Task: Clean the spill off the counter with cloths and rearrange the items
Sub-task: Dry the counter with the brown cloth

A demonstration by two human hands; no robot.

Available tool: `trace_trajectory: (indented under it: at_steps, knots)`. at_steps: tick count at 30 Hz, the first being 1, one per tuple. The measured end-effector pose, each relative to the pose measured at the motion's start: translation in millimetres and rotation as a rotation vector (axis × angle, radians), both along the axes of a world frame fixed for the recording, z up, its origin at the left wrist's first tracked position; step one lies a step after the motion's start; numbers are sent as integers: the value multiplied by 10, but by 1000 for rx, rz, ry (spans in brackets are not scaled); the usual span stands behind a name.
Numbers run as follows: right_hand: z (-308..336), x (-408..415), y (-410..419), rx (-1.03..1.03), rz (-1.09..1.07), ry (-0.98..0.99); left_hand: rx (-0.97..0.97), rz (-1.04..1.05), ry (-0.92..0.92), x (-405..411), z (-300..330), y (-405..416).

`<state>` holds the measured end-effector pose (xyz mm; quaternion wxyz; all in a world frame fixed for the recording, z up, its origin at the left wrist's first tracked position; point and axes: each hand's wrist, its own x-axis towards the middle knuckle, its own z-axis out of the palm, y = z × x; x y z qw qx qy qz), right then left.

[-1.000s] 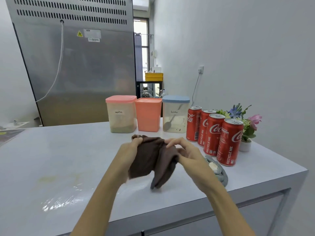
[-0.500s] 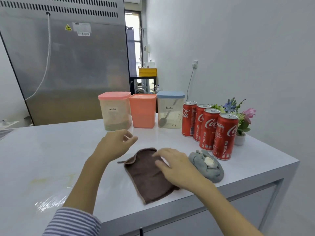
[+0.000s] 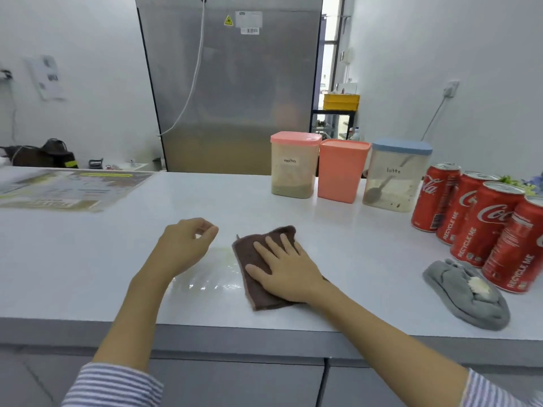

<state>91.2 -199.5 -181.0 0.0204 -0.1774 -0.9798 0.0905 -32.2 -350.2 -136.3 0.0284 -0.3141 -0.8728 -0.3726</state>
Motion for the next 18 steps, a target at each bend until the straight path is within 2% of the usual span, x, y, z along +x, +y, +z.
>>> trace_trajectory:
  at_steps: [2,5,8,10,14,16,18]
  knots:
    - [-36,268,-178,-6,37,22,1,6,-16,-83,-51,-134]
    - [-40,498,-141,-2,-94,12,1,41,-36,-307,-74,-402]
    - [-17,258,-14,-19,-275,-6,43,86,-37,-552,-42,-747]
    - [7,-70,7,2,-322,-2,71,106,-17,-670,-22,-951]
    - [6,-682,-393,37,-170,-34,73,122,-5,-930,-62,-1344]
    - [-4,-724,-765,-1,-86,-22,80,123,-14,-1087,-86,-1484]
    - [-18,-559,-1056,-45,-114,46,112,116,-17,-1211,-111,-1540]
